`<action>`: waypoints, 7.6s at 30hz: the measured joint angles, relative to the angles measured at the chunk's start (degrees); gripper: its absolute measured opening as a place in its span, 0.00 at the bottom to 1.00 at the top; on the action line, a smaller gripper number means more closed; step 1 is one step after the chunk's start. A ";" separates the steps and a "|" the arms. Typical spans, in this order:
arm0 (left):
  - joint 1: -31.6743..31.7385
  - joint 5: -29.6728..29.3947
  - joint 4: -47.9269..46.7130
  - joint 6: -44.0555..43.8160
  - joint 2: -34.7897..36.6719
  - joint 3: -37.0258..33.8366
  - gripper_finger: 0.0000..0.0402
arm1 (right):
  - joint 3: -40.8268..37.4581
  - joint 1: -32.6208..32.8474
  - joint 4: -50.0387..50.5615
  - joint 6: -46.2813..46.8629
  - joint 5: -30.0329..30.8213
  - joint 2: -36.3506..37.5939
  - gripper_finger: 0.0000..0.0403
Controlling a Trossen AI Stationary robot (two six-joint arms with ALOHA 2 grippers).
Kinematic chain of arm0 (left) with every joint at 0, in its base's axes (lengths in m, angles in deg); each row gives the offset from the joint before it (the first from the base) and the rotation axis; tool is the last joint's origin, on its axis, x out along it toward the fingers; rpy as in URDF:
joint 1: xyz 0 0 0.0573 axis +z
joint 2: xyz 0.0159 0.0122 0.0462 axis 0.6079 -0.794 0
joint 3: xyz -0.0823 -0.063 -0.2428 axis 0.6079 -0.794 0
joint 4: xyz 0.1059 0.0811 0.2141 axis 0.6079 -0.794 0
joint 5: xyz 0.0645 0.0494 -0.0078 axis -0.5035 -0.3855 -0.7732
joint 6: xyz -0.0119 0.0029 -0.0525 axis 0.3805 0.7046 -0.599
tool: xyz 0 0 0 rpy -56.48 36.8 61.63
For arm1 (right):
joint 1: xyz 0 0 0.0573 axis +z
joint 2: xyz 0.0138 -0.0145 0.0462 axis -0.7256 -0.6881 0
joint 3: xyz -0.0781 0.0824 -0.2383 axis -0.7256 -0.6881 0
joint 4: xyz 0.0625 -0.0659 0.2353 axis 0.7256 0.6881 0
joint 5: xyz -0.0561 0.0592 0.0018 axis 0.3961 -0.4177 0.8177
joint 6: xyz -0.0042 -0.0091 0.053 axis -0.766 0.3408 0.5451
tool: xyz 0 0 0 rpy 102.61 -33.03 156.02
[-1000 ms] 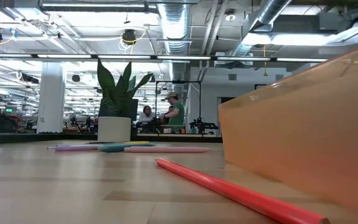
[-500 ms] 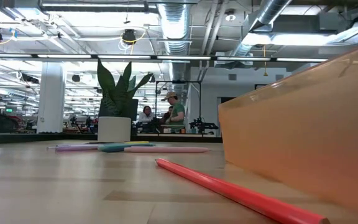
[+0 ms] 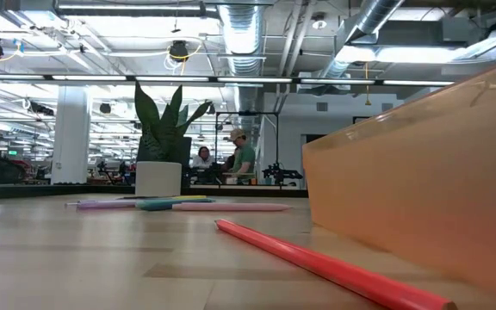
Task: Sort pens & pencils
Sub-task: Put the orange pencil into the blue bin
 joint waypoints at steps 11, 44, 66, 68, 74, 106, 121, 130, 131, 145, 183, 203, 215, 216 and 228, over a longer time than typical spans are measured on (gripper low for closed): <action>1.00 5.37 -2.21 -7.50 -2.21 0.02 0.23 | 0.00 -3.68 0.04 -0.50 -4.46 -0.02 0.72; 19.74 34.65 1.14 2.47 -9.84 -2.75 0.31 | 0.00 0.99 18.31 4.96 -1.23 -0.35 0.72; 22.93 35.10 19.61 -2.16 -12.90 -2.75 0.31 | 34.03 -17.12 7.20 -26.11 -22.06 -28.37 0.72; 22.91 35.17 19.55 -3.10 -12.90 -2.75 0.31 | 37.61 -17.03 9.12 -27.53 -23.73 -29.35 0.72; 22.93 34.16 18.96 -4.10 -12.90 -2.75 0.31 | 42.64 -14.92 18.69 -32.77 -23.75 -26.39 0.72; 16.81 5.61 13.72 41.30 6.26 13.40 0.31 | 42.95 2.08 39.57 -28.71 24.25 -6.46 0.72; 16.83 7.52 18.09 10.31 6.18 -5.26 0.31 | 42.38 -2.81 36.67 -31.89 19.16 -8.40 0.72; 17.49 13.40 24.36 7.96 3.35 -10.16 0.31 | 42.42 -1.56 38.35 -32.99 17.48 -4.37 0.72; 17.51 14.14 24.31 7.90 2.93 -10.16 0.31 | 42.38 -1.43 39.18 -32.97 17.29 -3.91 0.72; 18.56 17.26 26.38 5.99 1.63 -10.12 0.31 | 42.42 -1.21 45.14 -30.96 17.51 0.93 0.72; 18.94 39.65 13.19 32.57 4.39 -10.06 0.36 | 30.13 8.95 72.88 22.87 15.97 -7.97 0.72; 21.43 46.23 20.19 63.20 0.31 -10.04 0.50 | 26.90 21.67 73.30 36.26 18.36 -7.90 0.72; 28.02 61.54 27.79 64.65 -7.17 -6.07 0.50 | 30.28 21.14 62.25 20.16 27.63 -10.58 0.72; 28.32 61.94 26.80 65.33 -7.17 -4.74 0.50 | 31.65 19.92 60.94 16.03 27.51 -10.03 0.72; 29.89 58.07 18.96 69.80 -10.47 0.41 0.50 | 39.74 16.73 66.69 6.75 25.99 -0.32 0.72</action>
